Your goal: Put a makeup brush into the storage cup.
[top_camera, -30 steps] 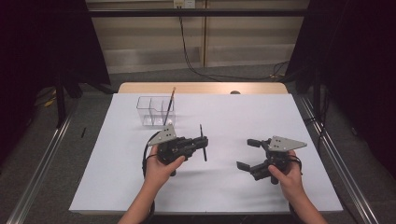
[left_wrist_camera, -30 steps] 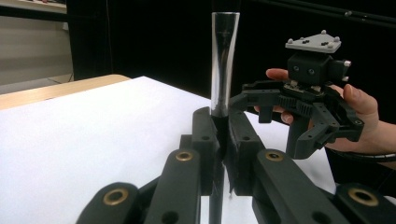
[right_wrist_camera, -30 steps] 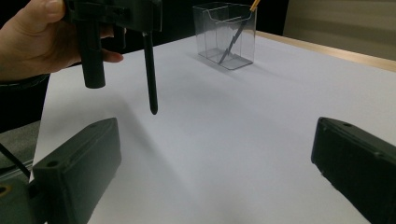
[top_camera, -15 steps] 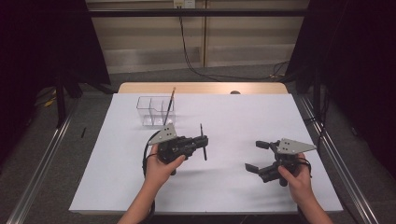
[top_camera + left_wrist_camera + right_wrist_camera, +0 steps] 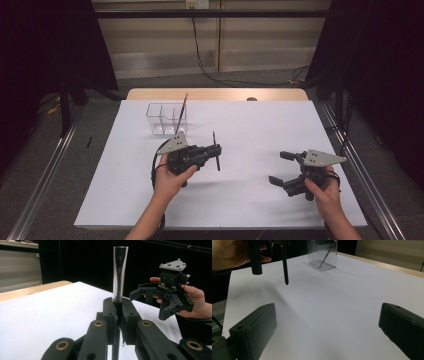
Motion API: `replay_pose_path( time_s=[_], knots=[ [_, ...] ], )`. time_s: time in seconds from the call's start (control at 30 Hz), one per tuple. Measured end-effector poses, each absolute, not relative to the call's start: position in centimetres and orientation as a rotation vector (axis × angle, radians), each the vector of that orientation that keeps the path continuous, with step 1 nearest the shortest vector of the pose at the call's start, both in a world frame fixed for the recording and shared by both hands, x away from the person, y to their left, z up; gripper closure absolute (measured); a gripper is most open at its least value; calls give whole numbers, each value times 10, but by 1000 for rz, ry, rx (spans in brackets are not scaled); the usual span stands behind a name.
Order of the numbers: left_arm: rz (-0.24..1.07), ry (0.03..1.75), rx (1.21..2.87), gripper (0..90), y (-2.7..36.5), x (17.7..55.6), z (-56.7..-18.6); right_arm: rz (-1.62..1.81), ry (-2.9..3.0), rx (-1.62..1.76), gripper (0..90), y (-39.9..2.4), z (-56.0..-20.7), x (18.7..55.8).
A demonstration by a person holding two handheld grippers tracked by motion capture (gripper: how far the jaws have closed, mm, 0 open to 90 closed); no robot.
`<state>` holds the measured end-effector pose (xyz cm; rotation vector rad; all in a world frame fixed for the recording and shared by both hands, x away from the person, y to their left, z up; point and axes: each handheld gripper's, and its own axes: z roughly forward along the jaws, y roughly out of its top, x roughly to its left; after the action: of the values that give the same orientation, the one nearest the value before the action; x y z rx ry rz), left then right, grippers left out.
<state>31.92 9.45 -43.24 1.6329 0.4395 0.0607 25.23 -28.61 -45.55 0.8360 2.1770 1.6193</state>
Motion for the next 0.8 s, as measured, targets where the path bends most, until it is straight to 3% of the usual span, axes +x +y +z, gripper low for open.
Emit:
replay_pose_path(
  time_s=[0.8],
  knots=[
    [63,447,1644,836,96,320,-433,1606,2147,862,10,-312,-456,240]
  ],
)
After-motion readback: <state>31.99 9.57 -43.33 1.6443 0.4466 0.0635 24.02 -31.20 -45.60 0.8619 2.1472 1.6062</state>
